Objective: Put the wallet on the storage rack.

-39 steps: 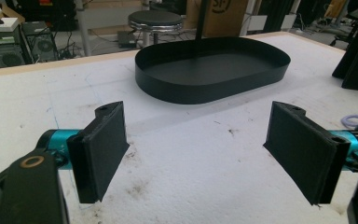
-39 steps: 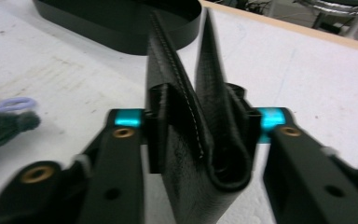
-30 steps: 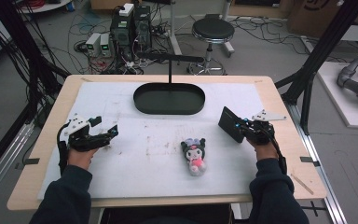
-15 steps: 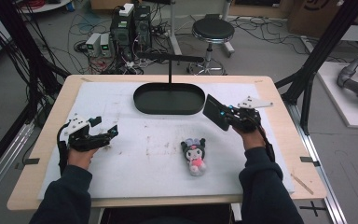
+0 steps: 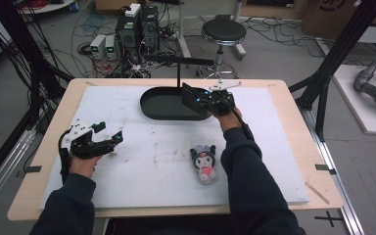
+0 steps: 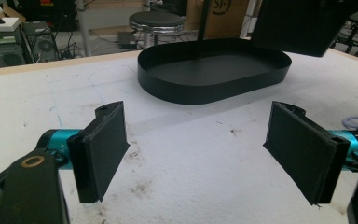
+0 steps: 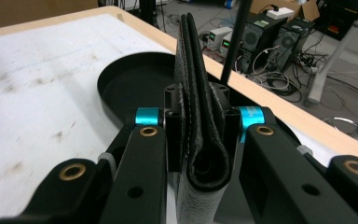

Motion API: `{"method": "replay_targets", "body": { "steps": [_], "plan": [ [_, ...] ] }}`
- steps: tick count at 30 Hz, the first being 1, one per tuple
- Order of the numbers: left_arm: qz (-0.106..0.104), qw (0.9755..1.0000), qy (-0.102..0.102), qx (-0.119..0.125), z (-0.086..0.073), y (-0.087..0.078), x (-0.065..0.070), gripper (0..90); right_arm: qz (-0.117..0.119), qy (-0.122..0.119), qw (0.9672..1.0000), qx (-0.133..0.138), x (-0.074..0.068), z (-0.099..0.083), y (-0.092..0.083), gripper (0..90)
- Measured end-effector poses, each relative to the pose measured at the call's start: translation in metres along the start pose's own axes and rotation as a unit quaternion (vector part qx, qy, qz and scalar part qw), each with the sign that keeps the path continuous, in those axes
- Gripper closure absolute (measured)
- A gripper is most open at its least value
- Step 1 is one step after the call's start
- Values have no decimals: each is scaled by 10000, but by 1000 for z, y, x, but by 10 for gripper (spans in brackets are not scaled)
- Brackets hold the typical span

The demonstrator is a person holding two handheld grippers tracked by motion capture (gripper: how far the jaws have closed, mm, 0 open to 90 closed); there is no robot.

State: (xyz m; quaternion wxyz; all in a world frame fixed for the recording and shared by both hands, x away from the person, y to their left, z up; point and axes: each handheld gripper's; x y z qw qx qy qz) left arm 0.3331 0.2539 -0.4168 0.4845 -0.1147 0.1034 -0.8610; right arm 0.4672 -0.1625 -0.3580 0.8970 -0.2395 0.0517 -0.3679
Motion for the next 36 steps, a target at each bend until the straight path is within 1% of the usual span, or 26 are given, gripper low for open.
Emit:
{"method": "replay_targets", "body": {
  "steps": [3,4,7,9,11,13,15,17,18,19,20,21,22,24,26,27,28,29,31,32,33,34,35,36],
  "plan": [
    [-4,10000,-26,3,-1,0,-1,203,31,-20,9999,-125,0,5,18,786],
    [1,10000,-20,-6,-1,-1,-1,203,-6,-55,9999,-109,-1,6,25,787],
    [-16,10000,-12,-18,-2,0,-1,203,-27,58,9999,-133,1,7,40,786],
    [-10,10000,-35,-22,-2,0,-1,204,10,253,9996,-125,4,4,50,786],
    [-11,10000,-12,-18,-2,-1,-2,204,80,487,9986,-172,7,0,58,786],
    [9,10000,-32,-16,-3,-2,-2,204,208,740,9967,-245,11,-2,66,786],
    [20,10000,-35,-15,-3,-2,-3,204,260,1001,9944,-222,14,-6,71,786],
    [26,10000,-49,-14,-3,-3,-3,204,223,1171,9924,-304,17,-11,75,785],
    [29,10000,-62,-11,-4,-3,-3,204,175,1189,9919,-409,19,-14,77,784],
    [26,10000,-53,-19,-4,-4,-4,204,128,1257,9909,-462,21,-16,77,782],
    [42,10000,-56,-1,-4,-4,-4,204,126,1346,9897,-460,24,-17,77,782],
    [45,10000,-61,-7,-4,-4,-4,205,70,1399,9889,-491,26,-18,76,779],
    [56,10000,-63,-11,-4,-4,-4,204,16,1390,9890,-498,27,-19,76,777],
    [91,9999,14,-39,-4,-4,-4,204,-110,1375,9889,-552,28,-19,75,753],
    [105,9999,72,-60,-4,-4,-3,204,-325,1200,9903,-615,28,-19,74,677],
    [109,9999,75,-58,-3,-4,-3,204,-460,1107,9906,-654,28,-18,74,621],
    [109,9999,78,-56,-3,-4,-3,204,-575,1046,9903,-708,28,-18,73,593],
    [105,9999,70,-62,-4,-4,-2,205,-637,979,9905,-730,29,-18,72,582],
    [111,9999,75,-59,-3,-4,-2,204,-856,871,9894,-790,29,-17,70,510],
    [113,9999,77,-58,-3,-4,-3,204,-1022,828,9879,-816,30,-16,69,478],
    [111,9999,62,-53,-3,-4,-3,204,-1146,794,9866,-848,30,-16,68,472],
    [113,9999,67,-51,-3,-4,-3,205,-1121,814,9866,-860,32,-17,67,518],
    [112,9999,63,-54,-3,-4,-3,204,-993,889,9869,-910,34,-18,67,539],
    [110,9999,69,-55,-3,-4,-3,205,-895,917,9864,-1029,34,-19,68,548]
  ]
}}
Point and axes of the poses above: each handheld gripper's, and its own axes: y roughly forward along the jaws, z roughly out of its top, x roughly to its right, and after that the axes turned 1 degree about -x, right-handed
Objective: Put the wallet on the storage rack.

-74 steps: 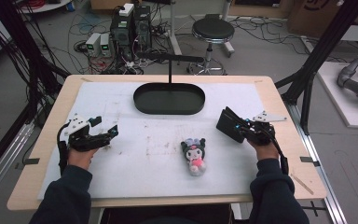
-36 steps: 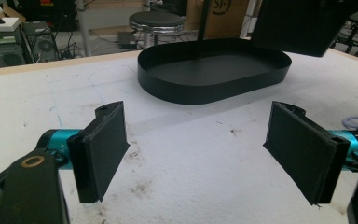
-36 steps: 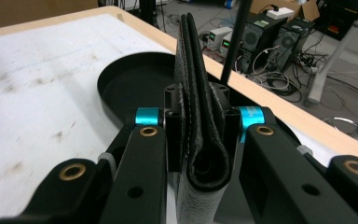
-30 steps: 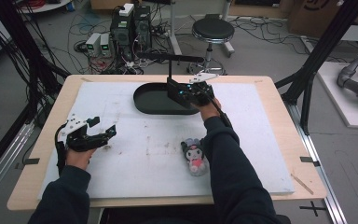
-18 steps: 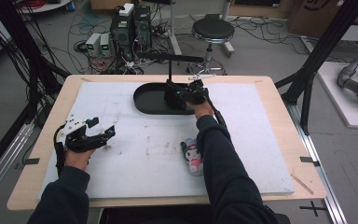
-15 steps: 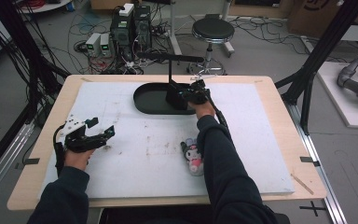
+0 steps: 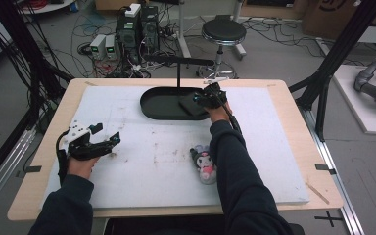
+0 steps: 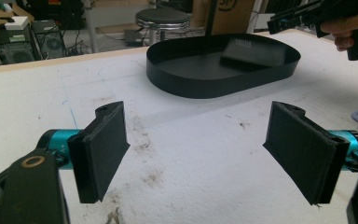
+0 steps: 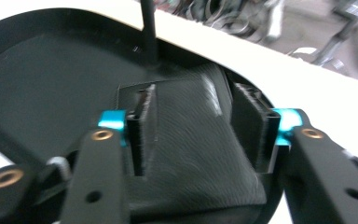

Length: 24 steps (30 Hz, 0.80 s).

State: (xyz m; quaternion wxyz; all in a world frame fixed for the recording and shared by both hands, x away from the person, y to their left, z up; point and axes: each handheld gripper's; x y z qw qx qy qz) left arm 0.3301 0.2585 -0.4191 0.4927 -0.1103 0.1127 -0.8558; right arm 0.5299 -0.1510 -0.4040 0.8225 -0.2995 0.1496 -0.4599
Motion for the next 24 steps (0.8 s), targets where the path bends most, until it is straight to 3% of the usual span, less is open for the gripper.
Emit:
{"method": "replay_targets", "body": {
  "steps": [2,3,9,14,18,21,23,24],
  "plan": [
    [-2,10000,-1,2,0,0,0,204,335,-57,9990,-291,-1,-3,5,555],
    [1,10000,-2,-1,0,0,0,205,220,-155,9990,-357,-3,-3,5,553],
    [-7,10000,13,-1,0,0,0,204,302,-134,9994,-36,1,3,-15,437],
    [-35,10000,-32,3,-1,-1,0,204,547,28,9984,118,16,3,-47,360],
    [-48,10000,-36,1,-1,-1,2,204,789,-98,9957,474,26,-8,-79,334],
    [-60,10000,-22,1,-1,-1,2,204,743,-187,9970,102,30,-19,-100,289],
    [-21,10000,-1,6,-1,-1,3,201,674,-352,9967,279,29,-34,-116,289],
    [-22,10000,2,7,-1,-1,3,199,573,-422,9972,229,28,-40,-124,288]
  ]
}}
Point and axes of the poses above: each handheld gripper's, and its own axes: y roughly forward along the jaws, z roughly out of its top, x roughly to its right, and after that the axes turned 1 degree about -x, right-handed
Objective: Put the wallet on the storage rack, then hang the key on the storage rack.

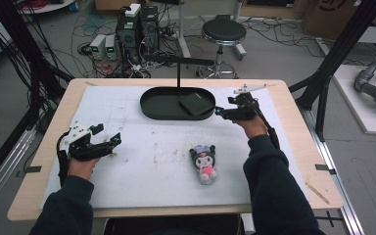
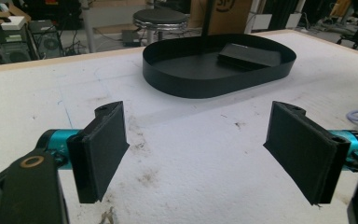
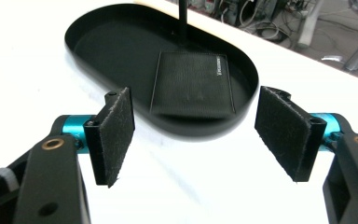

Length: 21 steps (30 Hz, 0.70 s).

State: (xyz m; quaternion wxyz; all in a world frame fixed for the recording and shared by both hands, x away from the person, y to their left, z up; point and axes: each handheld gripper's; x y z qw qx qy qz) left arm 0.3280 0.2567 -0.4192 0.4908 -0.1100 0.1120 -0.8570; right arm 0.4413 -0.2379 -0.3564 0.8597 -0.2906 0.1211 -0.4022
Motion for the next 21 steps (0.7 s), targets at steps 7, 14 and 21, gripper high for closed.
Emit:
{"method": "replay_targets", "body": {
  "steps": [7,14,21],
  "plan": [
    [40,10000,-8,13,0,-1,0,199,-291,-331,9989,165,-13,-45,-40,275],
    [67,10000,29,24,1,-1,2,199,-296,-170,9993,177,-20,-70,-40,260],
    [37,10000,49,27,2,0,3,199,-328,-246,9990,172,-29,-70,-44,239]
  ]
}}
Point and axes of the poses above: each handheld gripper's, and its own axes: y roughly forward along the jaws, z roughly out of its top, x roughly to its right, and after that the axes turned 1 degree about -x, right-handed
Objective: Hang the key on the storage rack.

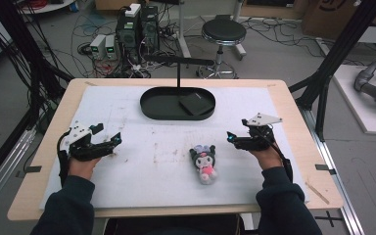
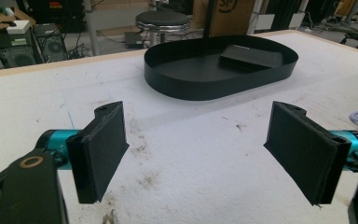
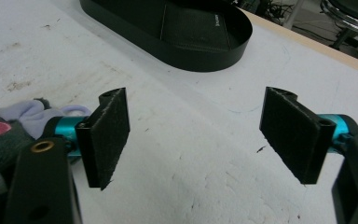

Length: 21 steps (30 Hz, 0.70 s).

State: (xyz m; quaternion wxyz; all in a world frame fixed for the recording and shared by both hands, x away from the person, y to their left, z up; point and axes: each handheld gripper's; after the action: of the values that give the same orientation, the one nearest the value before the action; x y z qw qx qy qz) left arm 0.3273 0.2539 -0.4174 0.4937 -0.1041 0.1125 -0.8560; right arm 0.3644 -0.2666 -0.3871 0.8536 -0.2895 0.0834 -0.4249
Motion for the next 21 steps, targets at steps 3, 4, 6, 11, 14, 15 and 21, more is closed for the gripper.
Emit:
{"method": "replay_targets", "body": {
  "steps": [3,4,6,11,14,15,21],
  "plan": [
    [-10,10000,8,2,0,-1,0,199,78,0,10000,34,-3,-1,-2,239],
    [-6,10000,-5,8,0,-1,0,199,107,15,9999,23,-4,-1,-3,239],
    [-16,10000,-5,-5,0,0,-1,199,120,-31,9999,35,-5,-1,-4,239],
    [-2,10000,-13,-15,0,0,-2,200,279,-61,9996,25,-7,0,-5,239],
    [-2,10000,30,-63,0,0,-1,203,511,-146,9985,-88,-12,0,-2,240],
    [1,10000,35,-64,0,0,0,203,608,-257,9977,-172,-16,1,-1,240],
    [-3,9999,91,-97,1,1,5,207,980,-377,9935,-435,-31,2,6,239]
  ]
}}
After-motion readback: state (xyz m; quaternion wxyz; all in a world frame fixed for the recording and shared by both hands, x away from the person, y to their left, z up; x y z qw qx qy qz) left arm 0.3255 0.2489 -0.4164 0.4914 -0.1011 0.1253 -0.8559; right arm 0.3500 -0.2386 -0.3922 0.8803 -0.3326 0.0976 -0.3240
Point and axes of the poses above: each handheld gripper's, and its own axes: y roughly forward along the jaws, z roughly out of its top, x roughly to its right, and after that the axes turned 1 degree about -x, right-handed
